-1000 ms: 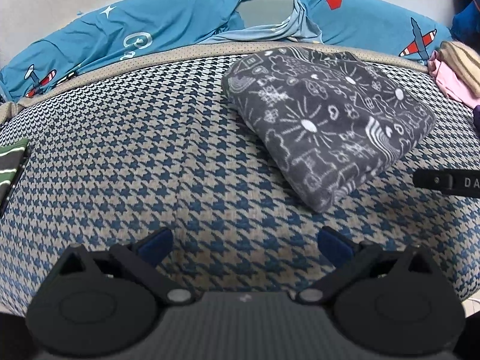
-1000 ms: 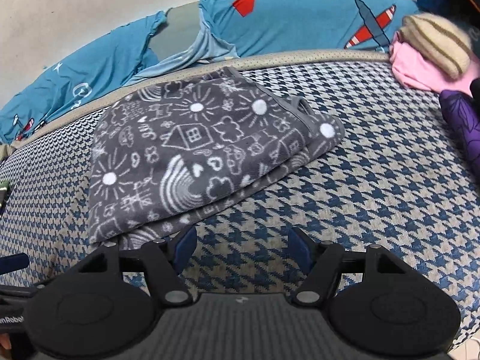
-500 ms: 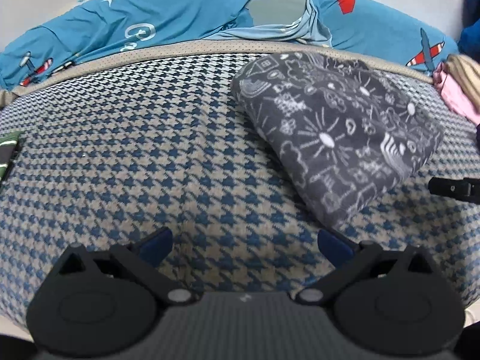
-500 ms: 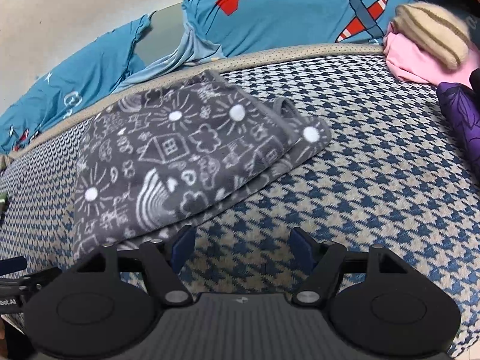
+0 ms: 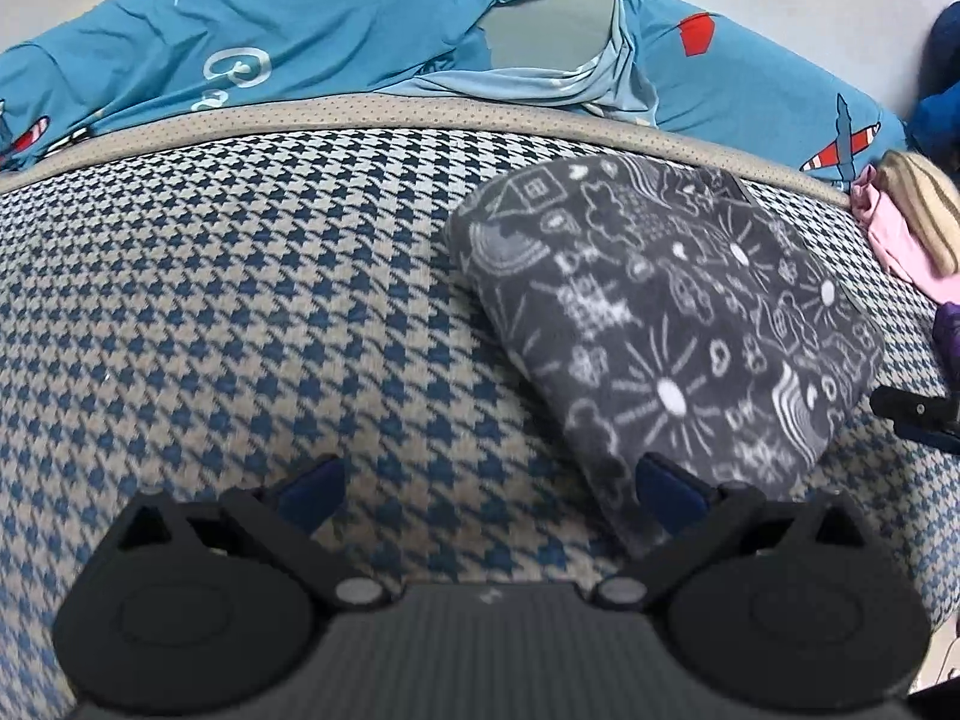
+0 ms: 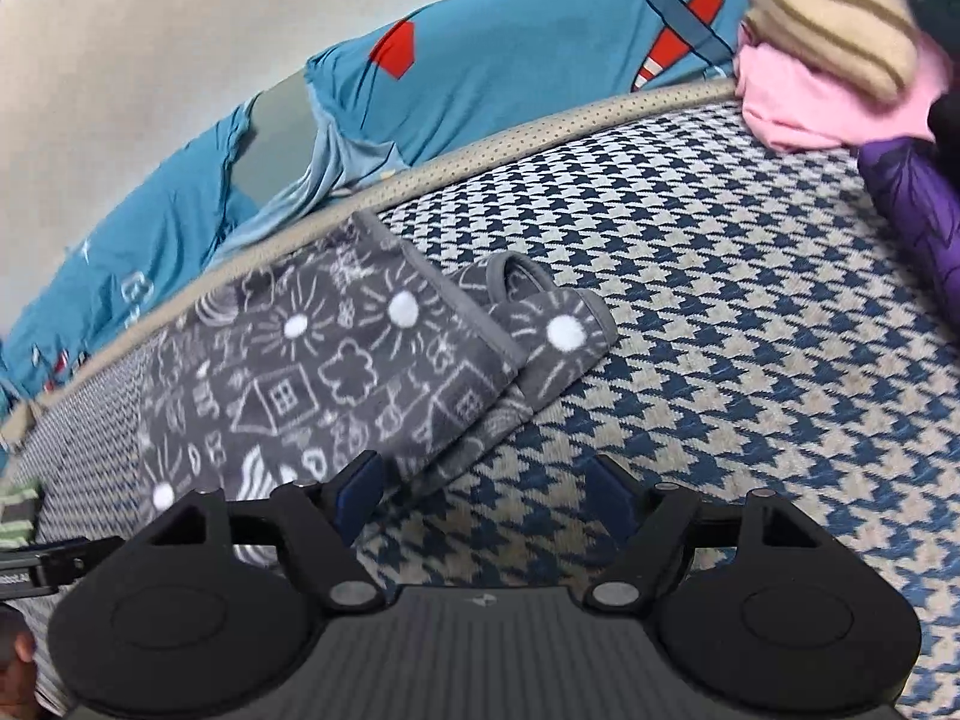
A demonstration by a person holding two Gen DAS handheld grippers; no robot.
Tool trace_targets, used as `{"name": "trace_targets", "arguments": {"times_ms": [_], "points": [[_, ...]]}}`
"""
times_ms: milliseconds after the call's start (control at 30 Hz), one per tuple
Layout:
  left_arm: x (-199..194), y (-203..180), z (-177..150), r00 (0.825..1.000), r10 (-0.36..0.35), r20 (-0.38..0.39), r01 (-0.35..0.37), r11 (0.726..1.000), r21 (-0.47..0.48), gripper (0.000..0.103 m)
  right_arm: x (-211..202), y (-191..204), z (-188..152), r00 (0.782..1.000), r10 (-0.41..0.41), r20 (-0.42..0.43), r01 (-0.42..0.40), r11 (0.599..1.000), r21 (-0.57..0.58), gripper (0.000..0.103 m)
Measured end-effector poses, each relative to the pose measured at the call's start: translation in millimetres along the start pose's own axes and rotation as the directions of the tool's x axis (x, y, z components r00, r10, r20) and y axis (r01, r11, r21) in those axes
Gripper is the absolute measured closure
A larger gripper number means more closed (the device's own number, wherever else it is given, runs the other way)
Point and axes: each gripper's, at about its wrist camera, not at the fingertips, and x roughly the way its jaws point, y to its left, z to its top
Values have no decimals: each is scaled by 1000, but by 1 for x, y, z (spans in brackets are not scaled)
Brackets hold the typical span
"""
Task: Fold clothes
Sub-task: 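Grasp the folded hoodie bundle with the right gripper while the left gripper grasps its other end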
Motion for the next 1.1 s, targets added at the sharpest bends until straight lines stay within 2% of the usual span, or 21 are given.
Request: {"name": "trace_targets", "arguments": {"times_ms": [100, 367, 633, 700, 833, 1100], "points": [[6, 7, 10, 999, -53, -4, 52, 998, -27, 0, 6, -6, 3, 1000, 23, 4, -23, 999, 47, 29], [29, 21, 32, 986, -163, -27, 158, 979, -125, 0, 20, -10, 11, 999, 28, 18, -29, 996, 79, 28], [49, 30, 49, 977, -209, -41, 199, 965, -171, 0, 33, -18, 17, 999, 46, 27, -49, 991, 125, 27], [51, 30, 53, 976, -215, -42, 205, 964, -172, 0, 37, -19, 18, 998, 51, 24, -53, 990, 129, 23], [59, 30, 60, 971, -235, -46, 224, 958, -177, 0, 44, -21, 20, 998, 55, 28, -59, 989, 138, 21], [78, 28, 65, 949, -305, -79, 283, 935, -212, 0, 55, -22, 22, 996, 79, 52, -86, 987, 134, 18]]}}
